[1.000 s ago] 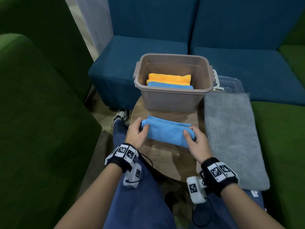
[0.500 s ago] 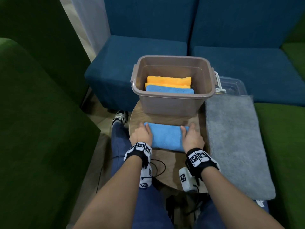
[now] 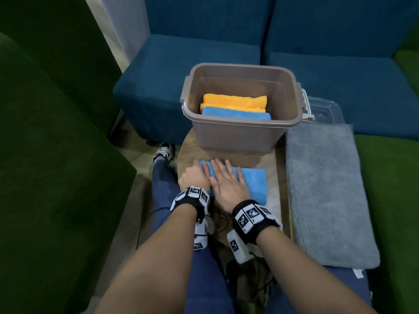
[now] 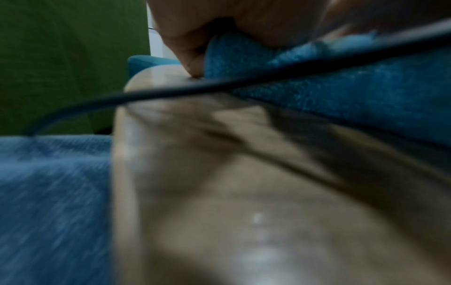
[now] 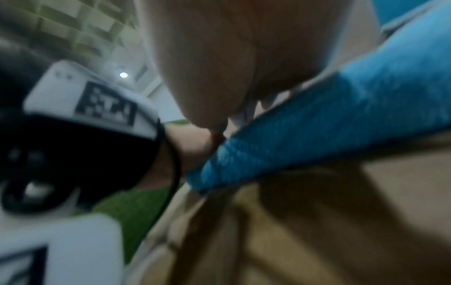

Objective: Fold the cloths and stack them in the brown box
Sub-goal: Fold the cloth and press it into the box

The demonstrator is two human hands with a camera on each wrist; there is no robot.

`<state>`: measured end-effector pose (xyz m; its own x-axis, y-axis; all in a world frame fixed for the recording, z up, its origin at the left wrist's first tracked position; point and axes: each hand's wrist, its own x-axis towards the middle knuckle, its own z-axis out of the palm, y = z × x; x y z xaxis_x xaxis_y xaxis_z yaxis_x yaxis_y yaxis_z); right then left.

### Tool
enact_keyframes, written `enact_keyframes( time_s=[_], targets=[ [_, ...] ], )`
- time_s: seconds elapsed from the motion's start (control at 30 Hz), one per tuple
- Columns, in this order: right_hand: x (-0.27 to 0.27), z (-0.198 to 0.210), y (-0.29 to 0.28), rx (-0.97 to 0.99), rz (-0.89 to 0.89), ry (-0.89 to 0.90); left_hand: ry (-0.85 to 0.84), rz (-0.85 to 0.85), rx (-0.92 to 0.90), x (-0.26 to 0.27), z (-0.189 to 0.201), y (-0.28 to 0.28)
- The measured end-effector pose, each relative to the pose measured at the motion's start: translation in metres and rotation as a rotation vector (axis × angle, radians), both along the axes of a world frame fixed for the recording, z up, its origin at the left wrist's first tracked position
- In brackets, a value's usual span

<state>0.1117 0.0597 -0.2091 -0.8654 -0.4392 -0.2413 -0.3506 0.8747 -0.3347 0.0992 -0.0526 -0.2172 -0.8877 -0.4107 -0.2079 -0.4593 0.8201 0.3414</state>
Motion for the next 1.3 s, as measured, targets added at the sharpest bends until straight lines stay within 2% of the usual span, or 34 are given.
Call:
enact_keyframes(
  time_s=[0.07, 0.23, 0.37, 0.43, 0.5, 0.57, 0.63, 0.7, 0.73, 0.8, 0.87, 0.97, 1.03, 1.13, 1.3],
  targets=[
    [0.003, -0.008, 0.017, 0.056, -0.01, 0.011, -0.006, 0.011, 0.016, -0.001, 0.0, -0.002],
    [0.006, -0.012, 0.074, 0.093, -0.26, -0.019, 0.001, 0.042, 0.043, -0.001, 0.002, -0.002],
    [0.006, -0.013, 0.08, 0.075, -0.309, -0.114, -0.005, 0.1, 0.086, 0.0, 0.013, -0.001],
    [0.003, -0.012, 0.078, 0.07, -0.316, -0.132, -0.004, 0.086, -0.002, -0.003, 0.023, -0.004],
    [0.002, -0.012, 0.077, 0.068, -0.317, -0.144, 0.062, 0.004, -0.149, -0.006, 0.036, -0.006],
    [0.002, -0.012, 0.077, 0.064, -0.306, -0.138, 0.193, -0.172, -0.209, -0.01, 0.047, 0.001],
    [0.003, -0.012, 0.077, 0.068, -0.307, -0.137, 0.292, -0.367, -0.076, -0.009, 0.05, 0.024],
    [0.004, -0.012, 0.078, 0.074, -0.314, -0.138, 0.237, -0.458, 0.118, -0.002, 0.038, 0.051],
    [0.004, -0.012, 0.078, 0.072, -0.312, -0.137, 0.142, -0.47, 0.179, 0.003, 0.026, 0.06],
    [0.004, -0.012, 0.08, 0.064, -0.305, -0.129, -0.012, -0.505, 0.131, 0.015, 0.003, 0.066],
    [0.004, -0.013, 0.082, 0.065, -0.291, -0.102, 0.011, -0.526, 0.028, 0.027, -0.012, 0.058],
    [0.005, -0.017, 0.084, 0.043, -0.292, -0.068, 0.108, -0.442, -0.061, 0.034, -0.021, 0.04],
    [0.006, -0.017, 0.084, 0.039, -0.294, -0.067, 0.082, -0.335, -0.079, 0.036, -0.024, 0.028],
    [0.004, -0.014, 0.087, 0.008, -0.316, -0.081, 0.056, -0.177, -0.02, 0.039, -0.023, 0.013],
    [0.001, -0.005, 0.089, -0.06, -0.319, -0.133, 0.059, -0.096, 0.028, 0.033, -0.013, 0.008]
  ],
)
